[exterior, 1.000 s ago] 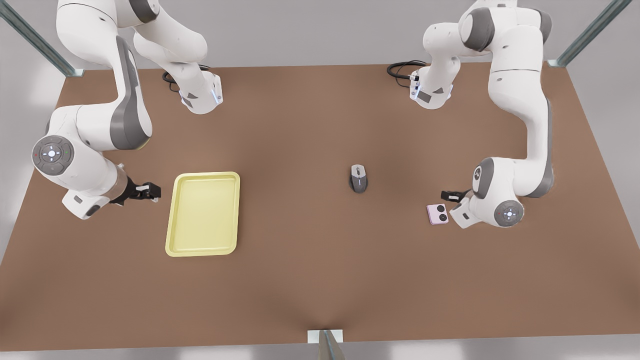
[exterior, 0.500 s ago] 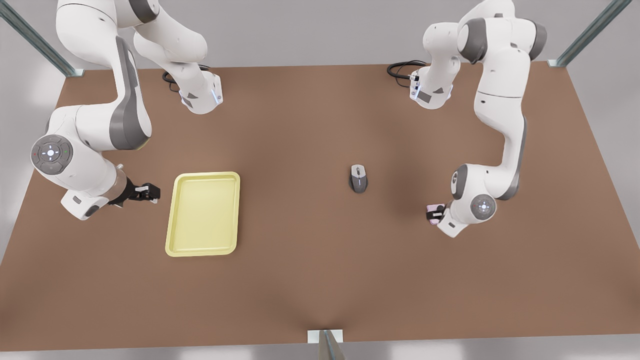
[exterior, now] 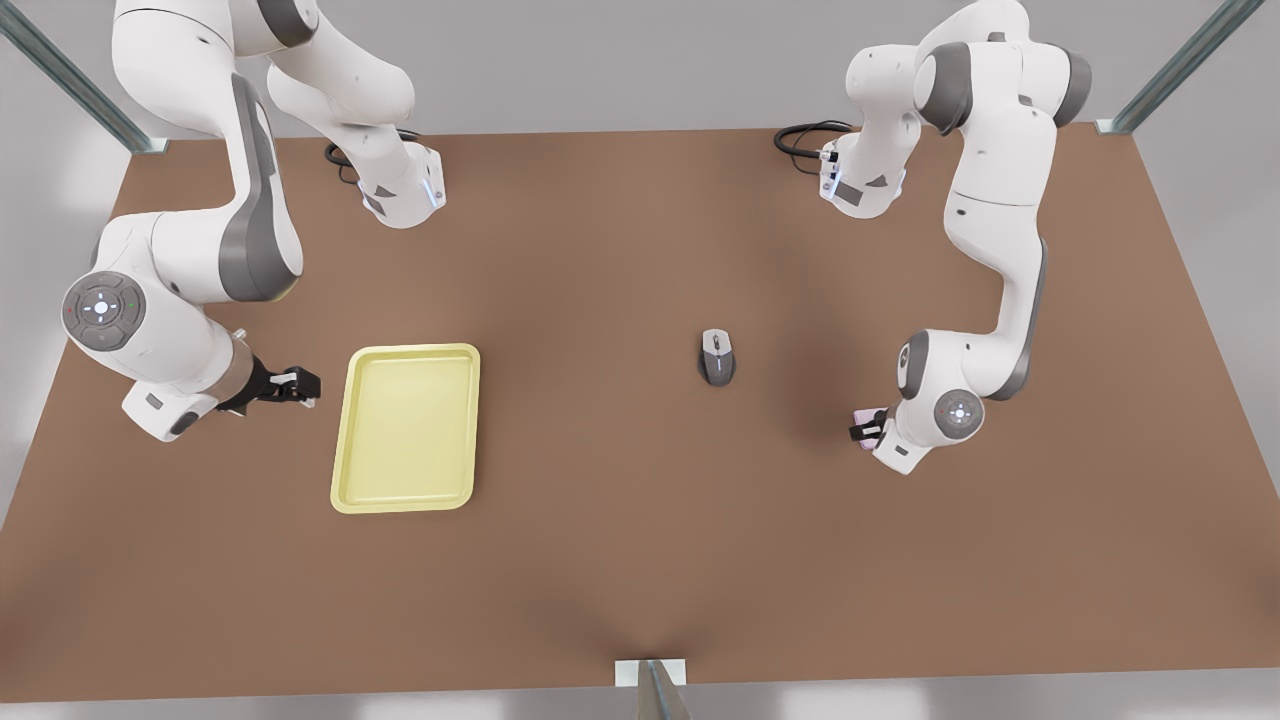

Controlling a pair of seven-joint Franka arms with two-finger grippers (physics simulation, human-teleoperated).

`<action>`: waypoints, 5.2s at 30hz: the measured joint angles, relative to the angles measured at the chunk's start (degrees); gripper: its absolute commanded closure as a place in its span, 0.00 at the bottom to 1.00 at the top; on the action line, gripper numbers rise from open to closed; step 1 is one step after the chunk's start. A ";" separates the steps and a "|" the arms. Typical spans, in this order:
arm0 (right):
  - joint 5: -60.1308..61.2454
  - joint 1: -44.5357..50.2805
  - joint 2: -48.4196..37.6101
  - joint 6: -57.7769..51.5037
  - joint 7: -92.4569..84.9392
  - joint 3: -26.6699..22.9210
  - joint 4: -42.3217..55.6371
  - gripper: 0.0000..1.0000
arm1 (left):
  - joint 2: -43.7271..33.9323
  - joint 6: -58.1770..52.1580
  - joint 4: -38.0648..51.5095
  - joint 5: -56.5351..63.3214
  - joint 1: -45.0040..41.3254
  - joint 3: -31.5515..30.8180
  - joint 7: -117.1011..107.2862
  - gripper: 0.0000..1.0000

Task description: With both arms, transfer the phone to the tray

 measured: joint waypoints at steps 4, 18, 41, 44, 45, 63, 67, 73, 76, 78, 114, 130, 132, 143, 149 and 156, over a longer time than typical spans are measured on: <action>0.00 0.01 0.00 0.00 -0.10 0.00 -0.02 0.00 | -0.01 -0.25 -0.58 0.01 0.00 -0.01 1.53 0.00; 0.00 0.01 0.00 0.08 -0.32 0.00 -0.01 0.00 | 1.33 1.18 -1.01 -4.60 0.05 -0.01 4.96 0.00; 0.00 0.02 0.26 0.24 -0.79 -0.02 0.07 0.00 | -0.64 0.93 0.50 -5.07 -4.19 0.91 4.72 0.27; 0.00 0.07 0.26 0.29 -0.86 -0.02 0.05 0.00 | 0.69 -4.17 10.29 -5.46 -12.64 0.10 1.07 0.27; 0.00 0.04 0.26 0.30 -0.88 -0.03 0.04 0.00 | 2.04 -7.24 16.18 -6.48 -16.09 0.05 -0.59 0.27; -0.08 0.09 1.65 0.90 -1.04 -0.09 1.23 0.00 | 20.44 -12.11 43.61 -12.11 -36.54 -0.34 -29.50 0.00; -0.03 0.16 3.13 0.99 -0.95 3.50 2.83 0.00 | 2.75 -26.89 43.69 -8.02 -16.42 0.70 -25.78 0.00; -0.56 8.99 10.78 3.41 2.13 10.33 5.03 0.00 | -17.01 -37.30 24.68 -1.40 -1.98 0.59 -13.75 0.00; -2.38 19.06 18.47 5.53 7.55 10.33 9.98 0.00 | -17.72 -39.98 27.39 -0.76 -2.02 0.48 -9.00 0.00; -3.82 23.76 22.43 6.63 11.75 10.29 13.19 0.00 | -17.40 -41.33 28.37 -1.16 -2.05 0.43 -6.28 0.00; -12.15 34.94 38.78 30.75 45.19 6.75 5.36 0.00 | -14.58 -46.39 29.99 -1.70 -2.03 0.43 13.77 0.00; -11.89 34.96 39.64 31.56 44.18 7.65 5.00 0.00 | -11.28 -46.65 34.47 0.53 -2.12 0.61 15.70 0.00; -11.88 34.98 39.65 31.67 44.13 7.65 4.91 0.07 | -11.25 -46.61 34.47 0.55 -2.12 0.61 15.85 0.00; -11.89 34.99 39.87 32.66 43.92 7.65 4.86 0.08 | -11.03 -46.47 34.47 0.51 -2.12 0.52 16.41 0.00; -11.93 34.99 40.14 33.46 43.85 7.65 4.08 0.16 | -10.92 -46.43 34.47 0.51 -2.12 0.52 16.62 0.00; -11.62 34.74 39.60 34.48 43.45 7.62 4.32 0.25 | -10.81 -46.40 34.47 0.51 -2.12 0.52 16.79 0.00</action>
